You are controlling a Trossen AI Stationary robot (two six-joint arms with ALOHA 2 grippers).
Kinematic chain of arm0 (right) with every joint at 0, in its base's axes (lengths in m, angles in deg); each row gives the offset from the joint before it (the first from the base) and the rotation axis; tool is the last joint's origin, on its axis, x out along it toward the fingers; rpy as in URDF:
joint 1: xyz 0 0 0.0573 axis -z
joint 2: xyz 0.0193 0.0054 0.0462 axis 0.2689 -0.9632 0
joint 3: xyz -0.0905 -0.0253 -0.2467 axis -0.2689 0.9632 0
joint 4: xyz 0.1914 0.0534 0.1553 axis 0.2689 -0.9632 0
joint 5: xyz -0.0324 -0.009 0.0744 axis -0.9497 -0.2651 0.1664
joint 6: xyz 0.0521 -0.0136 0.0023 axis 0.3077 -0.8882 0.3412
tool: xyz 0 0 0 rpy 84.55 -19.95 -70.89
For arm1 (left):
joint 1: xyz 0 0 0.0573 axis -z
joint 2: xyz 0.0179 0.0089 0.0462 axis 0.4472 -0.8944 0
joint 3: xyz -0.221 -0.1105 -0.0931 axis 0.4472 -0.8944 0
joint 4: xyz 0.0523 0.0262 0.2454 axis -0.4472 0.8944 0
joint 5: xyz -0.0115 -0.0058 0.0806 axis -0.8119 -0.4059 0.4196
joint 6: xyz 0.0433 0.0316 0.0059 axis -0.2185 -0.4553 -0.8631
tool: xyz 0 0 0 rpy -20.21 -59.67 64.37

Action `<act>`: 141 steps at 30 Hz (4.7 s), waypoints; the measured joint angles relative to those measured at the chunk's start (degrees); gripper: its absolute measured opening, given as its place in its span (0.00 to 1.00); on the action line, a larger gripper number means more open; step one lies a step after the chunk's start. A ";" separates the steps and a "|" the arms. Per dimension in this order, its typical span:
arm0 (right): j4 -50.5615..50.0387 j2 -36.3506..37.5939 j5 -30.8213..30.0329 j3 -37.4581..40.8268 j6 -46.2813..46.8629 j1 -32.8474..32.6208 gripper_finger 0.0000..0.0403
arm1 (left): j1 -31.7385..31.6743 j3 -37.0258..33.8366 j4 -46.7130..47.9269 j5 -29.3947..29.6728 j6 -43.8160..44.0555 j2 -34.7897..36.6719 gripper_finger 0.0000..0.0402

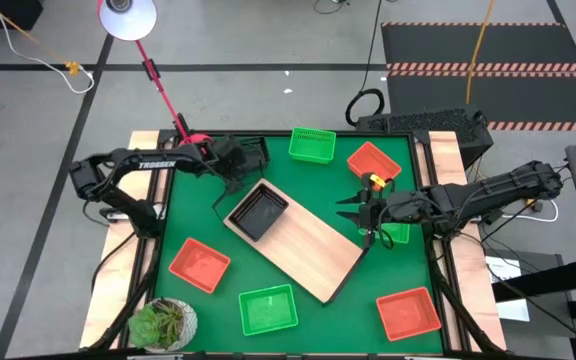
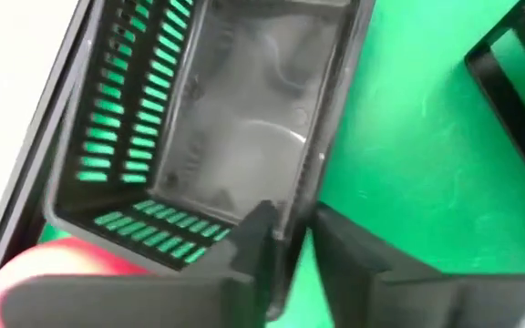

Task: Stack baskets on shelf by color
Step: Stack the black bin on the black bin on the shelf, then adjust the stacked black bins on the shelf

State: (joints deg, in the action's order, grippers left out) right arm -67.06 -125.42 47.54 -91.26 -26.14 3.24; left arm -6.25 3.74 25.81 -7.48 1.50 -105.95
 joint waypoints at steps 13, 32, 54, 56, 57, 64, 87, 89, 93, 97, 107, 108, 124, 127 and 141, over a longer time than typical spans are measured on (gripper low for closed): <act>0.46 0.02 0.00 0.00 -0.32 0.00 0.27 | 5.94 8.86 12.08 10.62 5.87 12.02 0.02; 0.46 0.04 -0.07 0.00 1.02 -0.17 0.27 | 36.44 20.33 22.03 32.50 22.53 20.95 0.02; -1.38 9.53 -3.61 0.00 4.65 -3.07 0.27 | 58.81 55.96 48.70 30.96 61.72 -9.31 0.02; -1.87 10.60 -3.58 0.00 5.17 -3.43 0.27 | 59.69 57.77 49.93 30.66 64.37 -11.20 0.02; -2.16 11.04 -3.58 0.00 5.28 -3.54 0.27 | 60.07 58.52 50.31 30.25 65.82 -12.12 0.02; -3.22 13.89 -3.56 0.00 3.65 -3.61 0.27 | 60.44 59.39 58.73 26.20 76.10 -16.05 0.02; -3.10 14.86 -3.52 0.00 3.70 -3.61 0.27 | 52.00 59.41 63.10 17.00 77.79 -25.11 0.04; -3.10 14.86 -3.52 0.00 3.69 -3.61 0.27 | 51.44 59.41 62.94 16.40 77.27 -25.16 0.04; -3.10 14.86 -3.52 0.00 3.74 -3.61 0.27 | 51.08 59.26 62.28 16.36 76.85 -25.14 0.04; -3.10 14.86 -3.50 0.00 3.77 -3.61 0.27 | 51.07 57.67 61.00 16.29 75.31 -25.12 0.04; -3.10 14.86 -3.48 0.00 4.21 -3.61 0.27 | 48.74 53.45 57.50 13.38 74.61 -25.11 0.05; -3.10 14.86 -3.48 0.00 4.21 -3.61 0.27 | 48.52 53.13 56.84 13.18 74.20 -25.14 0.06; -3.13 14.86 -3.23 0.00 4.24 -3.61 0.27 | 47.08 51.86 51.57 10.53 72.39 -24.32 0.34; -2.78 14.49 -3.06 0.00 5.13 -3.61 0.27 | 47.51 52.72 51.87 10.40 69.99 -23.37 0.34; 13.84 -6.95 15.31 -0.04 8.89 2.49 0.21 | 55.93 53.92 51.54 36.51 60.04 -12.50 0.34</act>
State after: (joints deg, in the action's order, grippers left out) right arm -53.22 -132.36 62.84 -91.31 -17.25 5.73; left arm 49.68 57.66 77.35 29.03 61.54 -118.44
